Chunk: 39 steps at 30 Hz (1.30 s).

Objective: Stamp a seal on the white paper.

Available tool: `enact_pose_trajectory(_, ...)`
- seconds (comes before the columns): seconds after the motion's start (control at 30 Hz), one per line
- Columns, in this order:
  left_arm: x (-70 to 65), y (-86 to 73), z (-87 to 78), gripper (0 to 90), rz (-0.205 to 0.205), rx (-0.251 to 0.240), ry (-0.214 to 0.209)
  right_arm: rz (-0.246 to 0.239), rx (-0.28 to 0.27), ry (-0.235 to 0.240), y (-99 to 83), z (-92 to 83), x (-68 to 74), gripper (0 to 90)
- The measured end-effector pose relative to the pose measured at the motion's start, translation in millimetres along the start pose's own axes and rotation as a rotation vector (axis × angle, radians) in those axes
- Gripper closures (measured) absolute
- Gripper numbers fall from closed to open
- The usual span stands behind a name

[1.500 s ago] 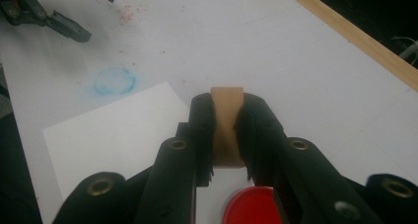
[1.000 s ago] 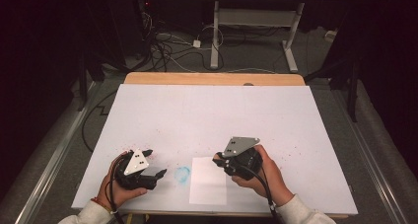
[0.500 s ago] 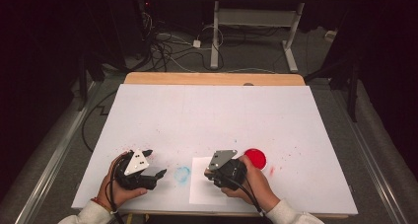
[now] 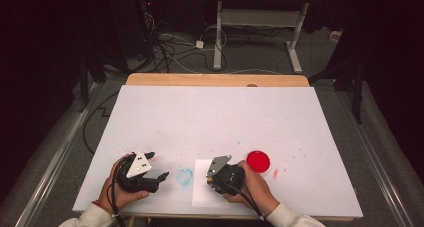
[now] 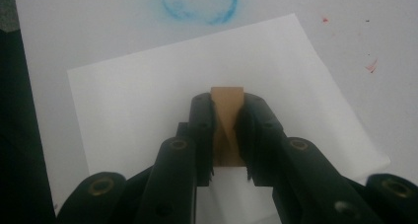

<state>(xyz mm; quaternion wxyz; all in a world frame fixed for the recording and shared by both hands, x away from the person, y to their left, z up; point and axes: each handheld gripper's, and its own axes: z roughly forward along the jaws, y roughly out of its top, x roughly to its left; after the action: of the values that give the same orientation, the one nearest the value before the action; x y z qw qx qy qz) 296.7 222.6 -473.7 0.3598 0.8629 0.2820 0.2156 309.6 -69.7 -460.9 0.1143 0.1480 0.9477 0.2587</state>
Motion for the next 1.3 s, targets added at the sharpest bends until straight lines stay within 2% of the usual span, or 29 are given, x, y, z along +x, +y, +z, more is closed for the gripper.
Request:
enact_pose_trajectory(0.47, -1.2, 0.6, 0.3, 19.9, 0.008, 0.000, -0.004, -0.005, -0.006, -0.007, -1.7, 2.0, 1.3, 76.6)
enact_pose_trajectory(0.63, -1.8, 0.9, 1.3, 19.9, 0.012, 0.005, -0.004, -0.012, -0.003, -0.023, -1.6, 2.3, 3.8, 76.6)
enact_pose_trajectory(0.83, -1.8, 1.0, 1.3, 19.9, 0.010, 0.003, -0.004, -0.002, -0.016, -0.003, -3.3, 2.6, 0.2, 76.5)
enact_pose_trajectory(1.3, -1.6, 1.4, 0.6, 20.1, 0.011, -0.002, -0.004, 0.002, -0.022, -0.004, -4.0, 3.1, 0.1, 76.5)
